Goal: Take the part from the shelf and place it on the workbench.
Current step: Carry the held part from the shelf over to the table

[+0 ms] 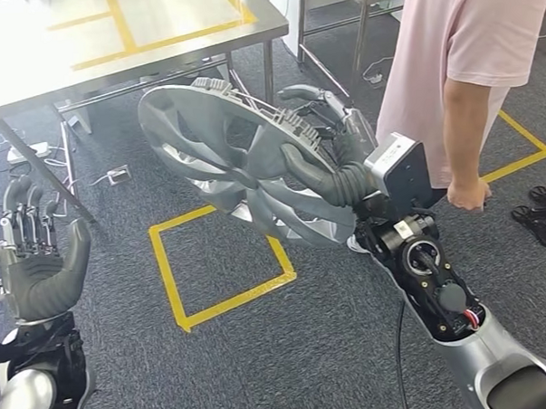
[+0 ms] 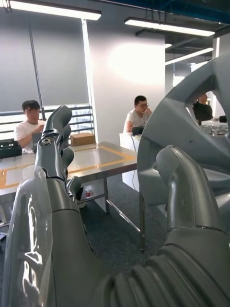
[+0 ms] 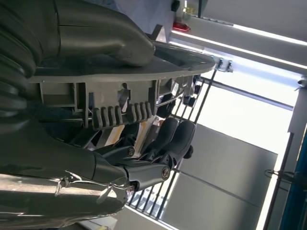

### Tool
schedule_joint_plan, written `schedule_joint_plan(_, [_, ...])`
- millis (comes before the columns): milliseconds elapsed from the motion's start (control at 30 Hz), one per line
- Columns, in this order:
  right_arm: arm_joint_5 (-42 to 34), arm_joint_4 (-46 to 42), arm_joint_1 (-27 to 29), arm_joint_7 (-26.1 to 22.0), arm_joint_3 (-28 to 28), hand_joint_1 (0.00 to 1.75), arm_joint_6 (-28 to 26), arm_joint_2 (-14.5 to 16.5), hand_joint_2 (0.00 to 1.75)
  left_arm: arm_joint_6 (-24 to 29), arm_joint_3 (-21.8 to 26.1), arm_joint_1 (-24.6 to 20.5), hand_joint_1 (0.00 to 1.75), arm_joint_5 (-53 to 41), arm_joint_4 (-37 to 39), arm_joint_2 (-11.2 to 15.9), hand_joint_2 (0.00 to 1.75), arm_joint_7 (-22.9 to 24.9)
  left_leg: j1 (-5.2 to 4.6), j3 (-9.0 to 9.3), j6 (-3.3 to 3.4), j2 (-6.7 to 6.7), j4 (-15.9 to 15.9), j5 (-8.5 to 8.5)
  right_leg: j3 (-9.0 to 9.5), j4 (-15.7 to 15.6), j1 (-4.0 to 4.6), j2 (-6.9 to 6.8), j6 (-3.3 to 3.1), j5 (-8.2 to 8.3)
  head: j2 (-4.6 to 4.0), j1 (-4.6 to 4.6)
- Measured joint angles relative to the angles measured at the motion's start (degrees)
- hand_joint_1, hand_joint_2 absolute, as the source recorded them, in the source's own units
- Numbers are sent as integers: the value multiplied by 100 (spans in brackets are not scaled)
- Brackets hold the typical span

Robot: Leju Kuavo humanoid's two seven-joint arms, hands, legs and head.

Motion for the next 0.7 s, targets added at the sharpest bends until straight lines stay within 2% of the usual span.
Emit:
schedule_joint_plan(333, [2,0,0,-2,1,175,6,0,175,-52,0,0,0,82,0,1,175,13,-16,-5,1,-2,11,-10,5,-10,-17,-3,5,0,0,-30])
schedule_joint_plan(500, [2,0,-1,-2,3,175,7,0,175,-56,0,3,0,84,0,4,175,13,-34,-22,37,-3,52,-39,15,-18,-34,-7,29,-7,0,-42])
schedule_joint_plan(633, [2,-4,-2,-2,2,175,8,0,175,-61,0,3,0,85,-4,7,175,13,-36,-6,95,-1,41,-62,34,-41,-47,-9,87,-27,0,-46])
schedule_joint_plan(700, [5,-12,-6,-1,1,175,6,0,175,-78,0,0,0,86,-11,6,175,9,1,69,127,12,-35,-55,-38,121,-41,-15,117,-137,0,-32])
